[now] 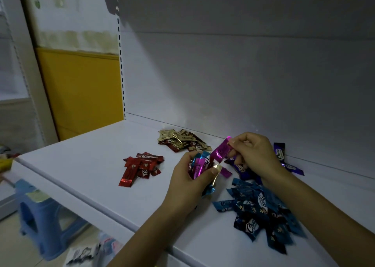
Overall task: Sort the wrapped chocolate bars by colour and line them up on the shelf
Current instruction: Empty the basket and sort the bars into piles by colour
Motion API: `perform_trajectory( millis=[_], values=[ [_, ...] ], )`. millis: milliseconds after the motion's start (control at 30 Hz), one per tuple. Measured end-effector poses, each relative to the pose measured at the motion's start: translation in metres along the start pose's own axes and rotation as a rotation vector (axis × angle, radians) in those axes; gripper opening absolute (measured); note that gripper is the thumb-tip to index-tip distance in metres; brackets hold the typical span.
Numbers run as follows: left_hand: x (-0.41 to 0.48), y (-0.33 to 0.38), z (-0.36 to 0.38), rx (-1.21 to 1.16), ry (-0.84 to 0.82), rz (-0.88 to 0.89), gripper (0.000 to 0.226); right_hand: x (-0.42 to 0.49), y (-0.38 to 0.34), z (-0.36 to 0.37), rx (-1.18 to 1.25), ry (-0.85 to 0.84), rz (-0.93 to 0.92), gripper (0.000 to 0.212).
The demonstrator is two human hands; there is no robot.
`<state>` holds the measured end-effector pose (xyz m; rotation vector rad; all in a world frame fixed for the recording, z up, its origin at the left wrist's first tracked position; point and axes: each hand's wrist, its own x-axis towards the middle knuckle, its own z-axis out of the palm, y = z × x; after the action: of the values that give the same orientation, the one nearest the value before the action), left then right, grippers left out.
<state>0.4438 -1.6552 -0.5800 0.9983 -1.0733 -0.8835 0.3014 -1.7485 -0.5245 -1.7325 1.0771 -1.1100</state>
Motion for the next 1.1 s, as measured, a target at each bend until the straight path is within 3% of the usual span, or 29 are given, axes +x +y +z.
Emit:
perform_trajectory(
  millis=[133, 200, 300, 367, 533, 600, 700, 800, 900, 1100],
  values=[
    [0.006, 0.012, -0.029, 0.34, -0.025, 0.084, 0.035, -0.001, 0.007, 0.002, -0.06, -0.147, 0.102, 0.008],
    [0.008, 0.014, -0.044, 0.394, 0.001, 0.062, 0.035, -0.003, 0.008, 0.006, -0.08, -0.204, 0.123, 0.005],
    [0.006, 0.009, -0.053, 0.35, 0.046, 0.036, 0.041, -0.002, 0.011, 0.01, -0.093, -0.221, 0.123, 0.017],
    [0.005, 0.008, -0.053, 0.311, 0.054, 0.058, 0.04, 0.0, 0.013, 0.009, -0.252, -0.171, 0.031, 0.021],
    [0.004, 0.008, -0.054, 0.244, 0.066, 0.082, 0.038, -0.008, 0.02, 0.009, -0.957, -0.216, -0.212, 0.027],
    [0.004, 0.008, -0.054, 0.255, 0.054, 0.093, 0.037, -0.008, 0.022, 0.01, -1.071, -0.254, -0.26, 0.025],
    [0.005, 0.008, -0.054, 0.255, 0.048, 0.101, 0.037, -0.008, 0.016, 0.012, -0.751, -0.329, -0.148, 0.017],
    [0.005, 0.007, -0.055, 0.306, 0.04, 0.104, 0.038, -0.01, 0.008, 0.018, -0.513, -0.311, -0.178, 0.014],
    [0.002, 0.004, -0.054, 0.416, 0.042, 0.146, 0.038, -0.02, -0.005, 0.028, -0.322, -0.333, -0.221, 0.037],
    [0.002, 0.003, -0.052, 0.588, -0.014, 0.265, 0.038, -0.038, -0.019, 0.051, -0.365, -0.262, -0.359, 0.021]
  ],
)
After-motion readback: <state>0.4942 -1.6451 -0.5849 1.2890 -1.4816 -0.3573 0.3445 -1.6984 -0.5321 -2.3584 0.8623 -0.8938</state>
